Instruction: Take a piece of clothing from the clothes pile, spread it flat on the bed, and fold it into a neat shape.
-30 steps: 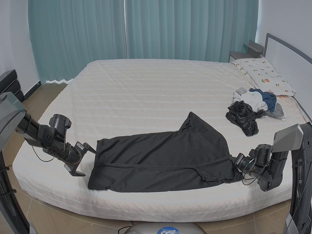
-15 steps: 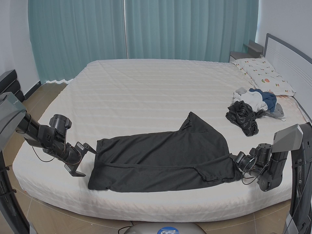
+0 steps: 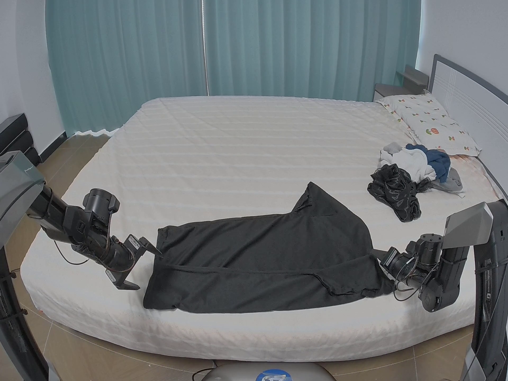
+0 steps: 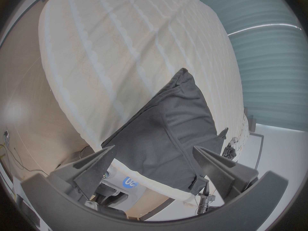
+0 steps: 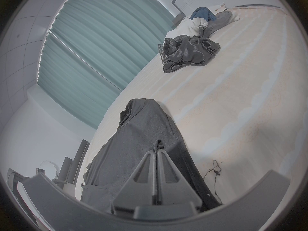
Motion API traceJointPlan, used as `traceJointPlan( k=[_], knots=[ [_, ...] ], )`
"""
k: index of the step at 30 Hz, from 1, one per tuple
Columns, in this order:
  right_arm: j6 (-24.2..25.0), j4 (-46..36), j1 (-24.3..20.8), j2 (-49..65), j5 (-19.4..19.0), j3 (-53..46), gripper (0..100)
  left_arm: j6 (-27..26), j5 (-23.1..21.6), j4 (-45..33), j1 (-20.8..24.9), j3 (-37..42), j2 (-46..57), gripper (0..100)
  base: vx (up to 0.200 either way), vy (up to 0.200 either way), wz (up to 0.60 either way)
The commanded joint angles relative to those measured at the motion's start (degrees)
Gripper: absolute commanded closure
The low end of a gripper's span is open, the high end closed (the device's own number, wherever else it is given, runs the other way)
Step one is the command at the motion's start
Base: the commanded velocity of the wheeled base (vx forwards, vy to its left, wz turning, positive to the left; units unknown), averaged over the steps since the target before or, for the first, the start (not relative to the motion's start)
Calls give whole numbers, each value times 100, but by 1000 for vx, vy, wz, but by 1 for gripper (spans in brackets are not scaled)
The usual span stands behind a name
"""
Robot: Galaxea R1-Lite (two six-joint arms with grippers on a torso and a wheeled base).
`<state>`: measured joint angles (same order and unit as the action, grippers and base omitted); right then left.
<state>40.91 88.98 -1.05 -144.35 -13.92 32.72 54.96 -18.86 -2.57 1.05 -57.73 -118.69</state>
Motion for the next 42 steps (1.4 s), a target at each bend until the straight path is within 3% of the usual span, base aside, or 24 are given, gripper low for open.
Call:
traceJointPlan(
  k=[1, 5, 8, 10, 18, 23, 41, 42],
  knots=[
    [-4, 41, -18, 12, 3, -20, 0, -178, 225, 2, 18, 43, -23, 0, 0, 0, 0],
    [-4, 49, -9, 56, 3, -99, 0, -705, 295, -6, 27, 175, -93, 0, 0, 0, 0],
    [-31, 49, -1, 56, 3, -169, 0, -1505, 269, 37, 80, 491, -67, 0, 0, 0, 0],
    [-31, 49, -1, 56, 3, -169, 0, -1655, 251, 99, 97, 553, -58, 0, 0, 0, 0],
    [-13, 49, -53, 82, -5, -187, 0, -2437, 313, 1769, 370, 1388, -207, 0, 0, 0, 0],
    [-13, 58, -71, 100, -5, -240, 0, -2463, 392, 2454, 414, 1625, -418, 0, 0, 0, 0],
    [5, 49, -53, 161, -14, -275, 0, -2472, 708, 2498, 414, 1730, -533, 0, 0, 0, 0],
    [13, 58, -45, 179, -14, -284, 0, -2472, 708, 2507, 414, 1748, -533, 100, 0, 0, 0]
  ],
)
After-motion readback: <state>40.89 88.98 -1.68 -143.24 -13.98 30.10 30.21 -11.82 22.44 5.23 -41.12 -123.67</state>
